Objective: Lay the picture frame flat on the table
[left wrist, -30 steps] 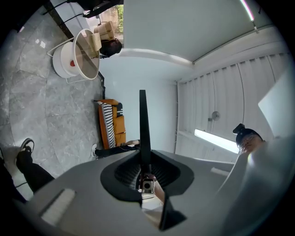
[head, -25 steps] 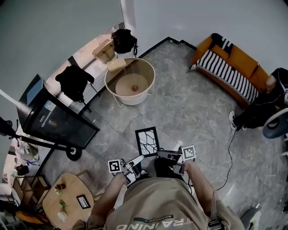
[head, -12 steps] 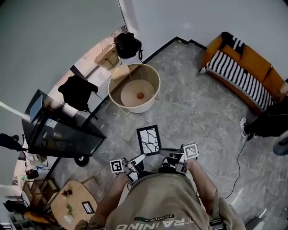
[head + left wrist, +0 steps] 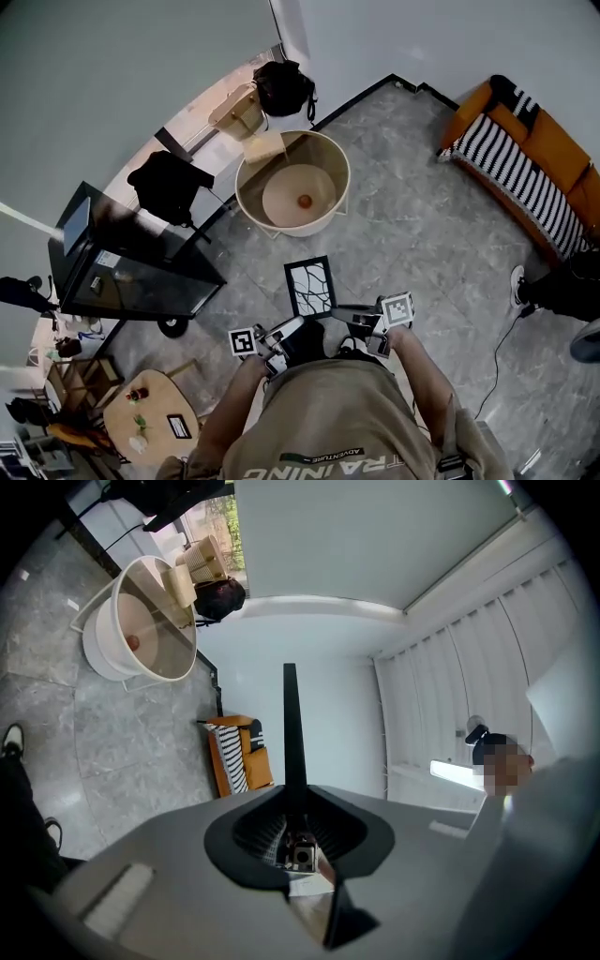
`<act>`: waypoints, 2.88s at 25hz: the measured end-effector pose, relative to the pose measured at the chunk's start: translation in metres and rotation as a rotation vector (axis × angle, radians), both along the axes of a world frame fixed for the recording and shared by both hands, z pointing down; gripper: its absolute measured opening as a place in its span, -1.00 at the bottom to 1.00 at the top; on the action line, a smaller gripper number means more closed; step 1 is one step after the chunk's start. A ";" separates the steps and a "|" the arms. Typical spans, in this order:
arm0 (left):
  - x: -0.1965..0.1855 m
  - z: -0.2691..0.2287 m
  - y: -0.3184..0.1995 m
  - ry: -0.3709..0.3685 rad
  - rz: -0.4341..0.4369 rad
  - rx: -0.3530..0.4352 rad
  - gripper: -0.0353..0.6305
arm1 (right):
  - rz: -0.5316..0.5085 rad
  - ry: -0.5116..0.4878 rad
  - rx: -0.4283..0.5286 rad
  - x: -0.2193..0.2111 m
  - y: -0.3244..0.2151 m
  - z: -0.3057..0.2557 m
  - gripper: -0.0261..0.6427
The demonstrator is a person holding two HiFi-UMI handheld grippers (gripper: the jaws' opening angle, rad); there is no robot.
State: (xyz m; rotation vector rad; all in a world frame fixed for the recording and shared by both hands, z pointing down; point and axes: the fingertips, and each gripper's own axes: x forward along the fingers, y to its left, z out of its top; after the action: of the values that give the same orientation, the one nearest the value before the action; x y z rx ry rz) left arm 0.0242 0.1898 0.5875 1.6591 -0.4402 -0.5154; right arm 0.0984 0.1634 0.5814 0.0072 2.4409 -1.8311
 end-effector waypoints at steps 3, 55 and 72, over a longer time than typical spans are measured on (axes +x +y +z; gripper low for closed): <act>-0.015 0.011 -0.026 0.015 0.000 -0.019 -0.67 | -0.004 0.029 -0.022 -0.017 -0.026 0.012 -0.72; -0.126 0.333 -0.376 0.043 -0.008 -0.290 -0.67 | 0.045 0.129 -0.290 -0.123 -0.377 0.335 -0.72; -0.134 0.399 -0.386 0.027 -0.067 -0.402 -0.67 | 0.042 0.247 -0.411 -0.134 -0.383 0.407 -0.72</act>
State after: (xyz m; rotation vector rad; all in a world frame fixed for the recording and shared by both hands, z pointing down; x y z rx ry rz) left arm -0.1100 -0.1961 0.9865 1.2532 -0.5427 -0.4637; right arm -0.0360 -0.2197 0.9883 -0.3122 2.1282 -2.4007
